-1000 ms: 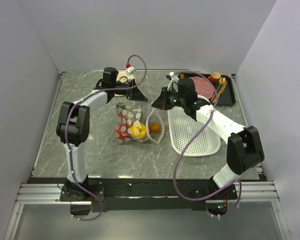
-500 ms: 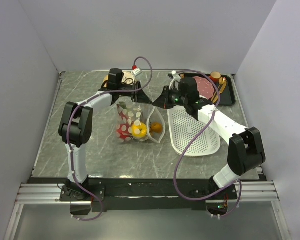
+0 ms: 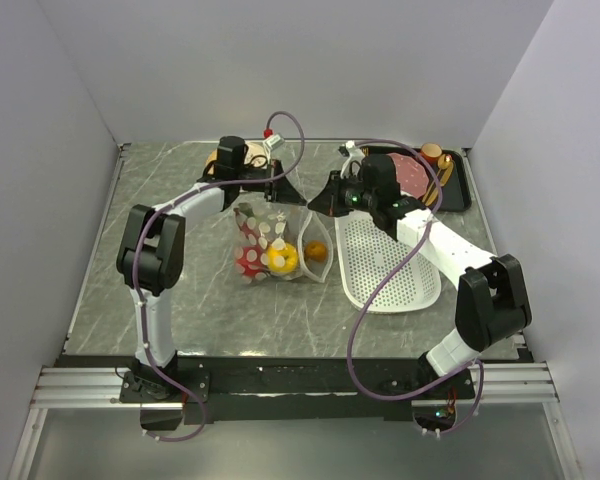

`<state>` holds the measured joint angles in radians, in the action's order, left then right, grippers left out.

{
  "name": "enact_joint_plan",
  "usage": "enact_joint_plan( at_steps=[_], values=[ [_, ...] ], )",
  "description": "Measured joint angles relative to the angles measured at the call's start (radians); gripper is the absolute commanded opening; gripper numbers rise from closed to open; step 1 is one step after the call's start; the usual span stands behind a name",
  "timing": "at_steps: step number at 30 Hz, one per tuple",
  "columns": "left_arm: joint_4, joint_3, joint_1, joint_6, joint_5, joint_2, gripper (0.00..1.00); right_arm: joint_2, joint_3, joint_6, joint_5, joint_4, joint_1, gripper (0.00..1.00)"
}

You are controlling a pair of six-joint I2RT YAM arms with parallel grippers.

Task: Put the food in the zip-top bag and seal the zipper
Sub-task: Zip the zipper food storage bag at the center of the board.

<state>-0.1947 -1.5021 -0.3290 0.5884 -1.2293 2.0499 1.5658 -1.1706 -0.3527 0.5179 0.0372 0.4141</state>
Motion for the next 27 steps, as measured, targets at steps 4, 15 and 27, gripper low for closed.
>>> enact_joint_plan(
  at_steps=[4,15,27],
  values=[
    [-0.031,0.018,0.017,0.056,0.025,-0.022,0.01,-0.002,0.017,0.003,-0.009,-0.034,0.000,0.00],
    [-0.065,0.044,0.053,0.132,0.086,-0.042,0.01,-0.003,0.035,0.017,-0.039,-0.050,0.027,0.00],
    [-0.085,0.051,0.095,0.162,0.129,-0.045,0.01,-0.070,0.118,0.021,-0.043,-0.052,0.035,0.00]
  ],
)
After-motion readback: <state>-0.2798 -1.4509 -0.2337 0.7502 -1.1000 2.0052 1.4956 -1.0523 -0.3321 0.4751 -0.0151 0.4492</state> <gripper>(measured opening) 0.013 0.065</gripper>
